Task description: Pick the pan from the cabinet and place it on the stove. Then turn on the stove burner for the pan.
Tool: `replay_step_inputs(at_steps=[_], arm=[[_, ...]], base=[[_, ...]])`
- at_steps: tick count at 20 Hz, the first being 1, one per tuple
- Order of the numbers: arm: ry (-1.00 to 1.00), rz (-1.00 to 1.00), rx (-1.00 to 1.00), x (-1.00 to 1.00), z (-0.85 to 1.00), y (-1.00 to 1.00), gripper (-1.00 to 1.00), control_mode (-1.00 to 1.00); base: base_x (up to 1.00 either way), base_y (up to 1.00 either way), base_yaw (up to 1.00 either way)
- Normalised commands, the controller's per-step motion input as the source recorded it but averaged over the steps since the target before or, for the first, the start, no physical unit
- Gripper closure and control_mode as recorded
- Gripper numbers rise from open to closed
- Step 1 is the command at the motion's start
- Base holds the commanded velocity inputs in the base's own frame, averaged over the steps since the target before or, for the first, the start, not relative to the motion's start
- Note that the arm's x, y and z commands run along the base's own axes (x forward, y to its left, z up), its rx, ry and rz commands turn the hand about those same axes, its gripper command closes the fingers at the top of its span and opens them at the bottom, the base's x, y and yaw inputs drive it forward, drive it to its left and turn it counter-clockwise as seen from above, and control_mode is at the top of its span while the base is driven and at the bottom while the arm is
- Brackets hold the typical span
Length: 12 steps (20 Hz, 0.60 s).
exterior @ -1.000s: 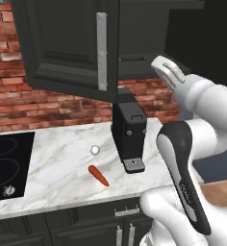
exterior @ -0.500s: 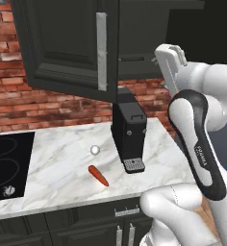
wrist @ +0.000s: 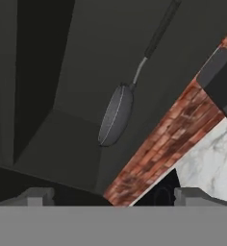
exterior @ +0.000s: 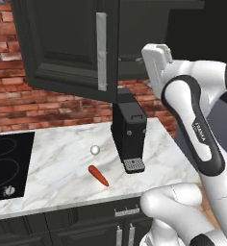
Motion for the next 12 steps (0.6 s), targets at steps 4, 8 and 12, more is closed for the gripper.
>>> replay_step_inputs(at_steps=[4,8,12], arm=[[0.00,0.14,0.03,0.31,0.00,0.26,-1.00,-1.00],[0.00,0.16,0.02,0.30,0.00,0.34,-1.00,-1.00],[0.00,0.17,0.01,0.24,0.00,0.35,-1.00,-1.00]], base=[[0.00,0.00,0.00],[0.00,0.00,0.00],[0.00,0.00,0.00]])
